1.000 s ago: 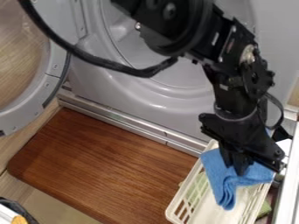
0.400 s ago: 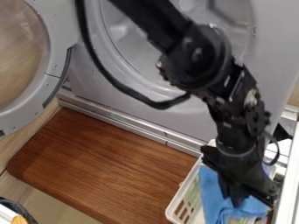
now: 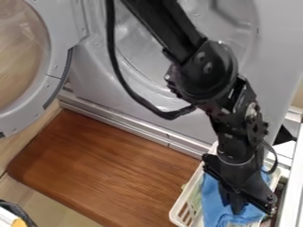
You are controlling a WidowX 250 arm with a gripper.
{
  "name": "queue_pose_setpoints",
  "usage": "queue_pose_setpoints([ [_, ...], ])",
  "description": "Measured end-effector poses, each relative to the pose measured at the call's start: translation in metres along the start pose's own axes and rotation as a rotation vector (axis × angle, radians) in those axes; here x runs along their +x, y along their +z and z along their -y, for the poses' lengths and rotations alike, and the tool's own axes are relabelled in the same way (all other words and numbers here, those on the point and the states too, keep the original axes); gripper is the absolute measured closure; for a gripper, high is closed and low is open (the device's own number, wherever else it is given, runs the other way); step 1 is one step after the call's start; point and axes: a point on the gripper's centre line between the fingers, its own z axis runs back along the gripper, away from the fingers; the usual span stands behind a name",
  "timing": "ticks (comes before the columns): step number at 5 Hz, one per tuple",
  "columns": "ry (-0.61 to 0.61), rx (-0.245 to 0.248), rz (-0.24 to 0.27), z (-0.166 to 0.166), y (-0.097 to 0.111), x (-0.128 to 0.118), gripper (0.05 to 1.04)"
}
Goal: Put the clean clothes from the washing machine to the basket
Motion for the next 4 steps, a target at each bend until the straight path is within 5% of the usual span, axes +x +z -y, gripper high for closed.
queue_pose_setpoints([
  [1,-0.003,-0.009,-0.005,-0.001,0.0,0.004,0.84],
  [3,0.009,0.012,-0.004,-0.004,0.006,0.004,0.255],
  [4,0.013,0.017,-0.011,-0.004,0.01,0.003,0.077],
])
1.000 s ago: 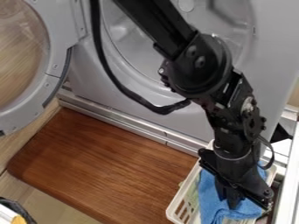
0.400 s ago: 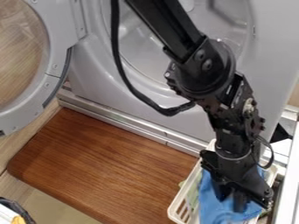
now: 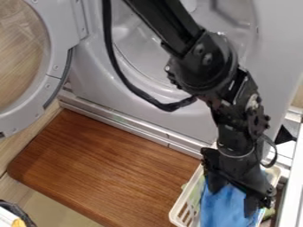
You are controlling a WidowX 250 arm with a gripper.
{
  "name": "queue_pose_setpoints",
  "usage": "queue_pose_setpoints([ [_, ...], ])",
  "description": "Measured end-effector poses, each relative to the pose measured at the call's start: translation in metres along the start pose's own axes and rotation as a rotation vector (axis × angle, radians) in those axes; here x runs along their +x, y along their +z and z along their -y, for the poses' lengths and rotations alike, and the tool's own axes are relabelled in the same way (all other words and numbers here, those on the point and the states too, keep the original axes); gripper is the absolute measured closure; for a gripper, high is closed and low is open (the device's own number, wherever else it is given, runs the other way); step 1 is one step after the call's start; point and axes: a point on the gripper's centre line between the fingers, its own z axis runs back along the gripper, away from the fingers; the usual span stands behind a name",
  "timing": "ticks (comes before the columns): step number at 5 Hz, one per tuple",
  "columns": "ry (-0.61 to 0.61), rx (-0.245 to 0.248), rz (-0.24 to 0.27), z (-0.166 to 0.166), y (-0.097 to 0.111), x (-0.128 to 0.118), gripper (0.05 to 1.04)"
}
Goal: Put the clean clothes from the washing machine to the basket
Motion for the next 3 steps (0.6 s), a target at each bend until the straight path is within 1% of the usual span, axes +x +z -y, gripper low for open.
queue_pose_setpoints([
  [1,-0.017,-0.003,0.021,0.003,0.018,0.003,0.081],
  [3,-0.026,0.0,0.123,0.001,0.07,0.006,0.083],
])
